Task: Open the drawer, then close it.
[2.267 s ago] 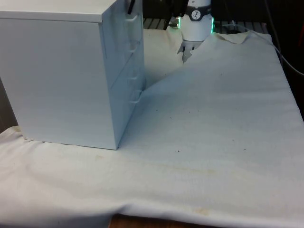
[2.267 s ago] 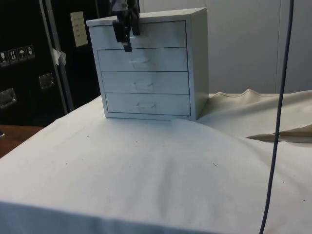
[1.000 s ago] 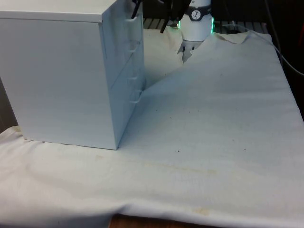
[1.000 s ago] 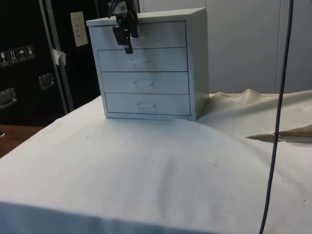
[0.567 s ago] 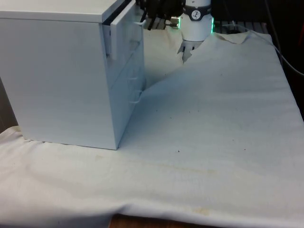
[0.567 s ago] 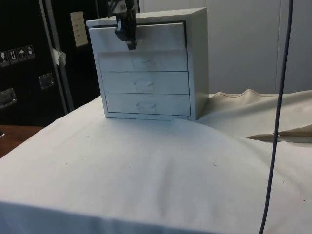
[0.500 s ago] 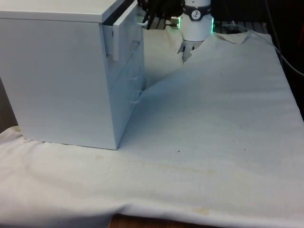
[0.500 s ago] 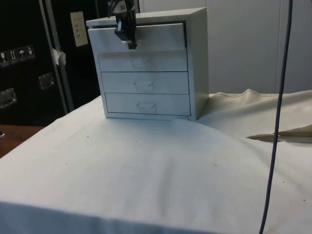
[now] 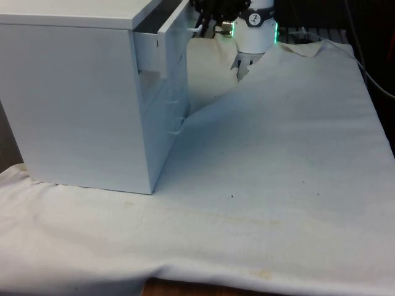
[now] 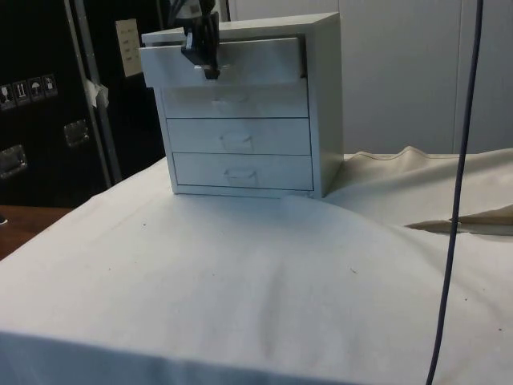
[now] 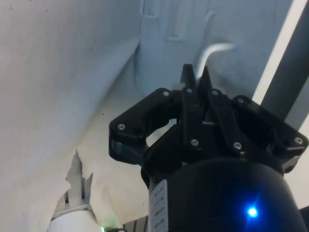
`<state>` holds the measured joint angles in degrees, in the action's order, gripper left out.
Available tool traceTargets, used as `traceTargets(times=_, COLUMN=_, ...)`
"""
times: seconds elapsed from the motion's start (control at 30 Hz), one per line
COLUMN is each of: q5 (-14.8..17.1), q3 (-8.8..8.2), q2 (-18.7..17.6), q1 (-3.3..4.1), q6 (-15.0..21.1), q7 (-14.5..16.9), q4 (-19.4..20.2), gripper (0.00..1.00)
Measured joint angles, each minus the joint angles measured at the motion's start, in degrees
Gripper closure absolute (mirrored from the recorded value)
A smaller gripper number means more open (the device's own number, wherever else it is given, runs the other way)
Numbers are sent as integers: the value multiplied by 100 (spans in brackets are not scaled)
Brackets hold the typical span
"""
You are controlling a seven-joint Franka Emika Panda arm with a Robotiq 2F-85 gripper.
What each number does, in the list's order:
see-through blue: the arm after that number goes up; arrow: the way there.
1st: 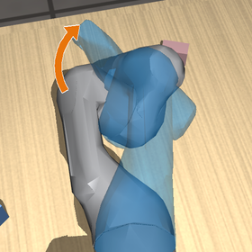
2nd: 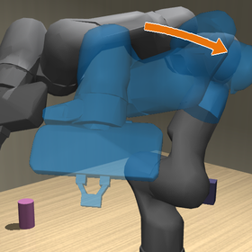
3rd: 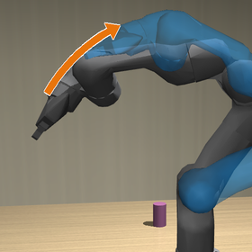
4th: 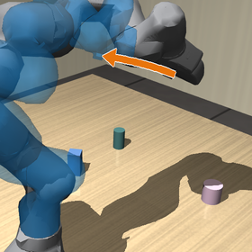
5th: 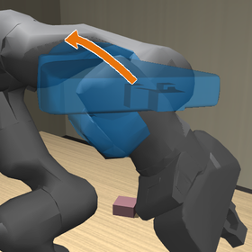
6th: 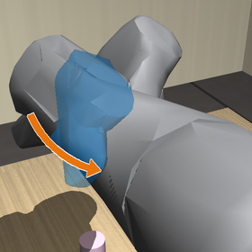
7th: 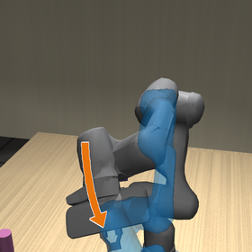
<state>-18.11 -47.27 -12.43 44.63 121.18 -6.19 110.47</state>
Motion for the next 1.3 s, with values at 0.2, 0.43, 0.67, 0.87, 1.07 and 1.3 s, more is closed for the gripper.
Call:
traceTargets(times=0.2, q5=-6, q3=155, q2=0, q1=46, q6=-160, q7=-206, q4=-92, gripper=100)
traceTargets(times=0.43, q5=-29, q3=286, q2=-46, q1=69, q6=-235, q7=-390, q4=-155, gripper=100)
traceTargets(times=0.67, q5=-34, q3=453, q2=-183, q1=86, q6=-378, q7=-596, q4=-304, gripper=100)
traceTargets(times=0.87, q5=-40, q3=556, q2=-298, q1=103, q6=-498, q7=-745, q4=-424, gripper=100)
traceTargets(times=1.07, q5=-46, q3=665, q2=-430, q1=126, q6=-625, q7=-900, q4=-561, gripper=100)
traceTargets(times=1.3, q5=-52, q3=796, q2=-533, q1=143, q6=-751, q7=-1054, q4=-699, gripper=100)
